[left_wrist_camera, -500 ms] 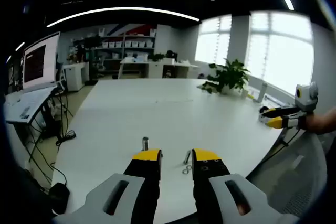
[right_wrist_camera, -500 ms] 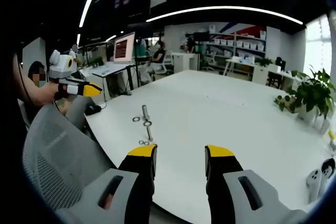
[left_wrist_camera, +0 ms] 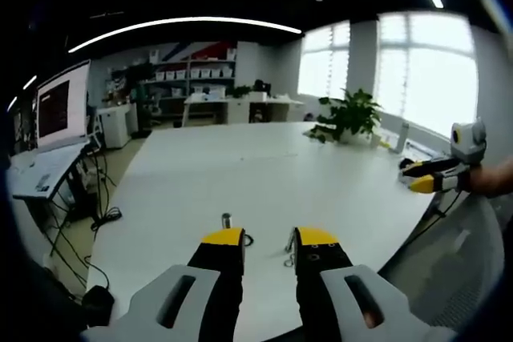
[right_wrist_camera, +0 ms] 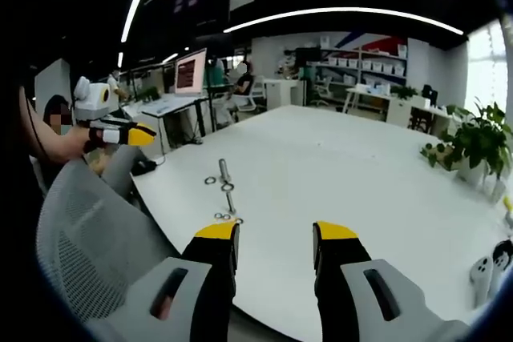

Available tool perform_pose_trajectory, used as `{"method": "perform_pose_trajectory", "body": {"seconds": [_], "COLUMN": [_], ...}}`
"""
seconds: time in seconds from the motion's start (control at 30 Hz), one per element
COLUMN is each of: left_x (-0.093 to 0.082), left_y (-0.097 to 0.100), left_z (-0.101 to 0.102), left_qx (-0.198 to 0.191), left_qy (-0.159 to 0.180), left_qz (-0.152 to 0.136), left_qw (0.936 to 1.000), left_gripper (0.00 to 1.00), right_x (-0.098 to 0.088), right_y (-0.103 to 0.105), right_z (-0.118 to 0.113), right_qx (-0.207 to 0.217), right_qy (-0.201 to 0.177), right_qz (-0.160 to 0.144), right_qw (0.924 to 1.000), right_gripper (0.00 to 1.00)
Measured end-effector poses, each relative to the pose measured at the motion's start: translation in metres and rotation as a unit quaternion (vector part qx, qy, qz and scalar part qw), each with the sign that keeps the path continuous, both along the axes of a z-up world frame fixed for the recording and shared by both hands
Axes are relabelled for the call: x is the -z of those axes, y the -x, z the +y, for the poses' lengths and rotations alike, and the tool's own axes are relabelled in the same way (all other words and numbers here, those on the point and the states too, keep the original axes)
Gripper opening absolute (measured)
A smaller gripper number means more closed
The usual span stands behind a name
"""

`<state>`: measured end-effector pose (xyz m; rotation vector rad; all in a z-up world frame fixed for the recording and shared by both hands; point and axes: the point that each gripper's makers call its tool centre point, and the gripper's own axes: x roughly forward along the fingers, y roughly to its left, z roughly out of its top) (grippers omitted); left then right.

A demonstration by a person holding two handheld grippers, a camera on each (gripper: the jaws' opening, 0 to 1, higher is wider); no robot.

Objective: Place the washer onto the threaded stud by aligning its center hole with the stud, sliding it down to the base, and recovering from edge contact or off-axis alignment until the washer reaches the visible bottom stop.

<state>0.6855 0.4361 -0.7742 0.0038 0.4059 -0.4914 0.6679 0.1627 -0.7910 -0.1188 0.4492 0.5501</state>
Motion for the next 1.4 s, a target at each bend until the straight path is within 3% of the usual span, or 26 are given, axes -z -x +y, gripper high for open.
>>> {"method": "perform_pose_trajectory", "body": {"seconds": [0.23, 0.57, 1.27, 1.4], "left_x": [-0.002, 0.001, 0.002, 0.002], "left_y": [-0.001, 0.0, -0.003, -0.003], "left_z": [0.01, -0.001, 0.012, 0.011], "left_qx": [-0.021, 0.002, -0.027, -0.026], "left_qy": [0.002, -0.003, 0.004, -0.004], "left_qz": [-0.006, 0.001, 0.006, 0.002], "left_qw": [0.9998, 1.0, 0.9996, 0.9996], "left_gripper": [0.22, 0.21, 0.26, 0.29], "right_x": [-0.001, -0.008, 0.002, 0.001], "right_y": [-0.001, -0.004, -0.001, -0.002], "right_z": [-0.002, -0.004, -0.003, -0.003], "right_qx": [0.004, 0.008, 0.0, 0.002], "right_qy": [0.001, 0.006, 0.004, 0.012], "right_qz": [-0.004, -0.024, 0.001, -0.006], "right_qw": [1.0, 0.9997, 1.0, 0.9999], "right_gripper": [0.39, 0.39, 0.38, 0.38]}}
